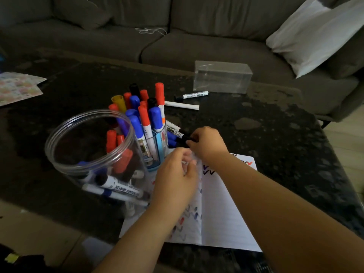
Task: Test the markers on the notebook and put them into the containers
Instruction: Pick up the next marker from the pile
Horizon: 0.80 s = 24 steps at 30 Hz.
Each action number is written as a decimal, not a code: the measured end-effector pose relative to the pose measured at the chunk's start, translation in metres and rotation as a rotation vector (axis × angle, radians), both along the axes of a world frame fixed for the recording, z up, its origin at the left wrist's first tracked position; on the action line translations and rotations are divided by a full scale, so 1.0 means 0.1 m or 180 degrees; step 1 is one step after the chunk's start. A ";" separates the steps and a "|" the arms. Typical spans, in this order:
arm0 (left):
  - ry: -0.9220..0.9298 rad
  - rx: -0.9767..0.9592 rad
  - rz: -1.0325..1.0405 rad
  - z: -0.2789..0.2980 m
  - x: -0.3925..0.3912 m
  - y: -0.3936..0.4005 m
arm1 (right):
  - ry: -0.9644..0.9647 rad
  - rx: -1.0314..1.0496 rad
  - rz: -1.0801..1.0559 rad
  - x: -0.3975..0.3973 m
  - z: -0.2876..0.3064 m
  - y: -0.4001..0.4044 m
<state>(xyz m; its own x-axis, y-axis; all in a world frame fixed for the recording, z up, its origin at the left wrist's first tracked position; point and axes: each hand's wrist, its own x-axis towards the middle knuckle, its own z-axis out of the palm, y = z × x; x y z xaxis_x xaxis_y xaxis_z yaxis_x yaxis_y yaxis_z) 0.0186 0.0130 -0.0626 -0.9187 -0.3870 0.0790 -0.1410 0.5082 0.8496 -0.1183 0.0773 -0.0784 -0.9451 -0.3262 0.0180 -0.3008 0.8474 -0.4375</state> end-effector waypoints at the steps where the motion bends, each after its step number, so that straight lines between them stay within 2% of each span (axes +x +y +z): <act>1: 0.0022 0.0006 0.0007 0.00 0.01 -0.01 | 0.0064 -0.0115 -0.0017 0.02 0.03 0.03; 6: 0.0142 0.0017 -0.0035 0.05 0.11 -0.01 | 0.0313 -0.1292 -0.0190 0.25 0.40 0.31; 10: 0.0330 0.0140 -0.0094 0.21 0.25 0.04 | 0.0048 -0.2426 -0.0249 0.66 0.80 0.59; 12: 0.0328 0.0330 -0.0057 0.31 0.32 0.07 | -0.0302 -0.2871 -0.0089 0.94 0.91 0.71; 15: 0.0205 0.0698 -0.0150 0.50 0.45 0.14 | -0.0838 -0.3079 0.0033 1.34 0.88 0.85; 18: -0.0032 0.1238 -0.0375 0.60 0.60 0.23 | -0.1769 -0.3248 -0.0198 1.66 0.82 0.94; 21: -0.0370 0.1718 -0.0663 0.61 0.76 0.32 | -0.2596 -0.3823 -0.0135 1.96 0.85 0.99; 24: -0.0554 0.2722 -0.1189 0.62 0.93 0.34 | -0.3053 -0.4258 -0.0047 2.20 0.90 1.02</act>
